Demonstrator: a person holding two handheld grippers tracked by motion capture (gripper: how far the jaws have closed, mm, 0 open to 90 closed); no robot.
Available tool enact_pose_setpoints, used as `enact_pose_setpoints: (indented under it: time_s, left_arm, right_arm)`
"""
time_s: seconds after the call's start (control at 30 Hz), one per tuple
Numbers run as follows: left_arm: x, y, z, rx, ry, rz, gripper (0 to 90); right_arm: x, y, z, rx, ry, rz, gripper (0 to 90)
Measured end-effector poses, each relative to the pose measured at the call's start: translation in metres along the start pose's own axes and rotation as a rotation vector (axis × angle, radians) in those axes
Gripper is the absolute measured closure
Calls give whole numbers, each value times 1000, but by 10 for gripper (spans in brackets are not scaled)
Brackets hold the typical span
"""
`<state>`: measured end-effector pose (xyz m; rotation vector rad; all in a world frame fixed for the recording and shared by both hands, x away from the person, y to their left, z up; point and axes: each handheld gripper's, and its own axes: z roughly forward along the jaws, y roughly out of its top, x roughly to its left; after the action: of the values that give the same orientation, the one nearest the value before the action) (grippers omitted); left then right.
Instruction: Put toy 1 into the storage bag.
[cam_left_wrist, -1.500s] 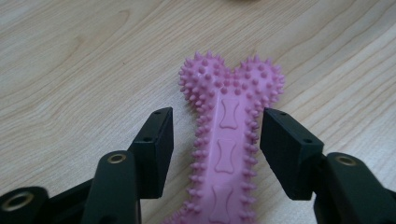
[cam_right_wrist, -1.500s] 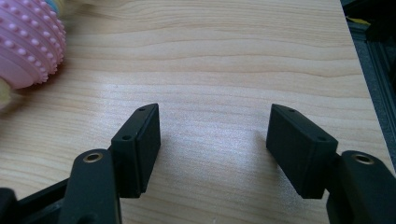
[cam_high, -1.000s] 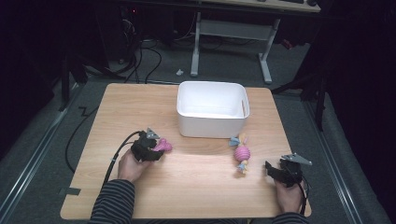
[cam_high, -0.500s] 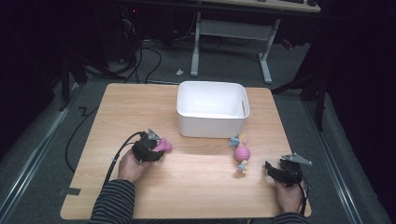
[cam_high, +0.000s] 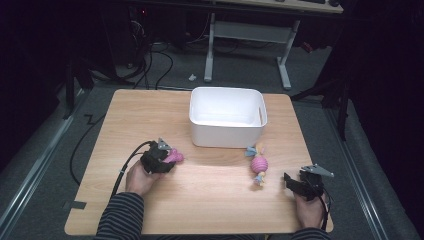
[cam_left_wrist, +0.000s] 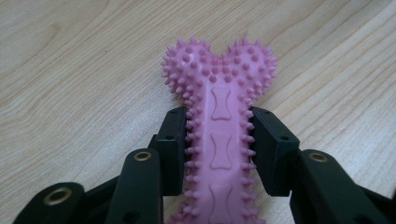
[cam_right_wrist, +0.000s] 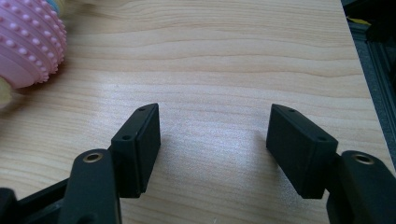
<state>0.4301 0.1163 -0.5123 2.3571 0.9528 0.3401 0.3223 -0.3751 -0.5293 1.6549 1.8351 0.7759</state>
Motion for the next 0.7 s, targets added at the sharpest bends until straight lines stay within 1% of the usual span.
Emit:
enact_pose_setpoints:
  time_s: [0.2, 0.27, 0.37, 0.47, 0.7]
  left_arm:
    - [0, 0, -4, -5, 2, -2, 589]
    - [1, 0, -7, -10, -6, -4, 589]
    - [2, 0, -12, -26, -11, -14, 589]
    - [3, 1, -18, -43, -29, -29, 590]
    - [6, 1, -32, -73, -43, -51, 589]
  right_arm:
    - [0, 0, 0, 0, 0, 0, 355]
    - [0, 0, 0, 0, 0, 0, 355]
    - [0, 0, 0, 0, 0, 0, 355]
    - [0, 0, 0, 0, 0, 0, 355]
    - [0, 0, 0, 1, 0, 0, 355]
